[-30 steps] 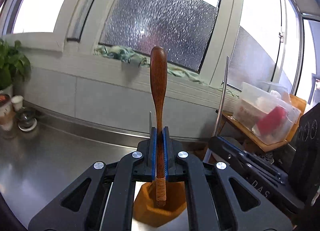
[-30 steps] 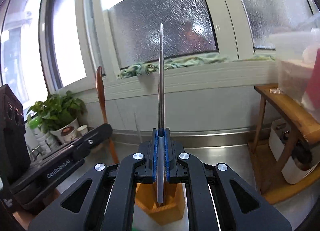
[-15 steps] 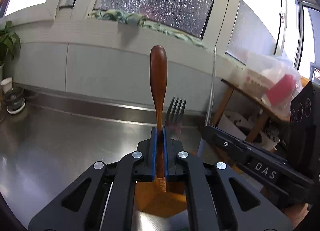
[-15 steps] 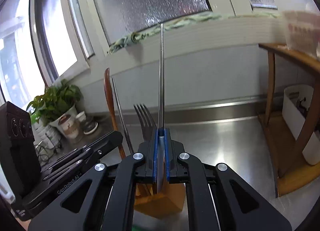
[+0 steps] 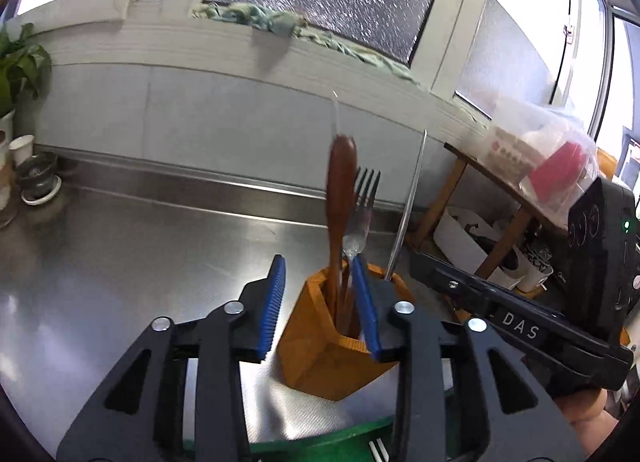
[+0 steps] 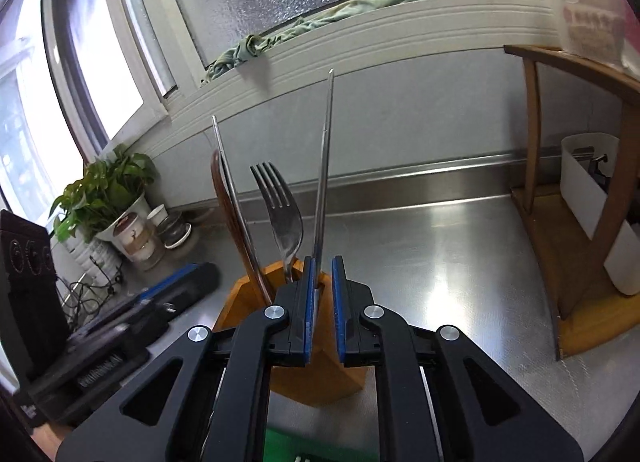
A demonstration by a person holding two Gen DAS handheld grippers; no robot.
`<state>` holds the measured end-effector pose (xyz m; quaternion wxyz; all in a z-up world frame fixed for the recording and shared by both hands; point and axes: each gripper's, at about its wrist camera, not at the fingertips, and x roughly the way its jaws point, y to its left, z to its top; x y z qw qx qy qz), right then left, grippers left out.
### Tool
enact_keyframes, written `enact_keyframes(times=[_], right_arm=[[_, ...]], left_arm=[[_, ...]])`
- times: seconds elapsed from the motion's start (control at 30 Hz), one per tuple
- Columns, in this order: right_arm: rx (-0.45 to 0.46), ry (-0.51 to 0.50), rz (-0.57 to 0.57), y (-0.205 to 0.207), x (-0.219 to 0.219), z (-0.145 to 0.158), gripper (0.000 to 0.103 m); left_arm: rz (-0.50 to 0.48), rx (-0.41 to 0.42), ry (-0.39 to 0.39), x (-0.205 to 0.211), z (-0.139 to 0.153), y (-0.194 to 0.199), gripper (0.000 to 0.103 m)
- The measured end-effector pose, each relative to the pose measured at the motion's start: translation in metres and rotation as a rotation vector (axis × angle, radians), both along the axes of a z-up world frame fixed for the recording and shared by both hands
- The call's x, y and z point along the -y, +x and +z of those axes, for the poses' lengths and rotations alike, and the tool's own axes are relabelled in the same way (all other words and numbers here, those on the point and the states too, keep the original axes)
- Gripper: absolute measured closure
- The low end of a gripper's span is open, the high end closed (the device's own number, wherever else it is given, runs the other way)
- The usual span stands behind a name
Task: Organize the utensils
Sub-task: 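Open both grippers to drop the spoon and chopstick into the holder, then move both open grippers back down over the green tray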
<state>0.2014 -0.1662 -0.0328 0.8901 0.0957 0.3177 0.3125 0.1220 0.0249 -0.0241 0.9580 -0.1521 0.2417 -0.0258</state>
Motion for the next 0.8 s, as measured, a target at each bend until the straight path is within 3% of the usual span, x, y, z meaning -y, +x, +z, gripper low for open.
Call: enact_keyframes(times=[0.07,0.13,0.2,0.27,0.37,0.57,0.8], right_arm=[[0.001,0.006,-0.017,-0.004,0.009,0.004,0.078],[0.011,0.014,-0.048,-0.010,0.019,0.009,0.032],[0.014,0.010,-0.073,-0.017,0.030,0.015,0.023],[-0.006,-0.012,-0.077,-0.021,0.037,0.018,0.005],[-0.060,-0.049,-0.059,-0.028,0.045,0.021,0.004],[-0.191,-0.156,0.023,-0.052,0.054,0.019,0.004],[-0.239,-0.343,0.134,-0.096,0.051,0.017,0.004]], left_arm=[[0.021,0.005,0.005,-0.004,0.008,-0.009,0.053],[0.035,0.013,-0.002,-0.008,0.015,-0.020,0.046],[0.044,0.012,-0.005,-0.011,0.020,-0.028,0.037],[0.055,-0.006,-0.010,-0.013,0.025,-0.038,0.019],[0.052,-0.045,-0.028,-0.017,0.031,-0.052,0.008],[0.028,-0.188,-0.033,-0.019,0.029,-0.070,0.008],[-0.033,-0.369,0.000,-0.010,0.012,-0.095,0.008]])
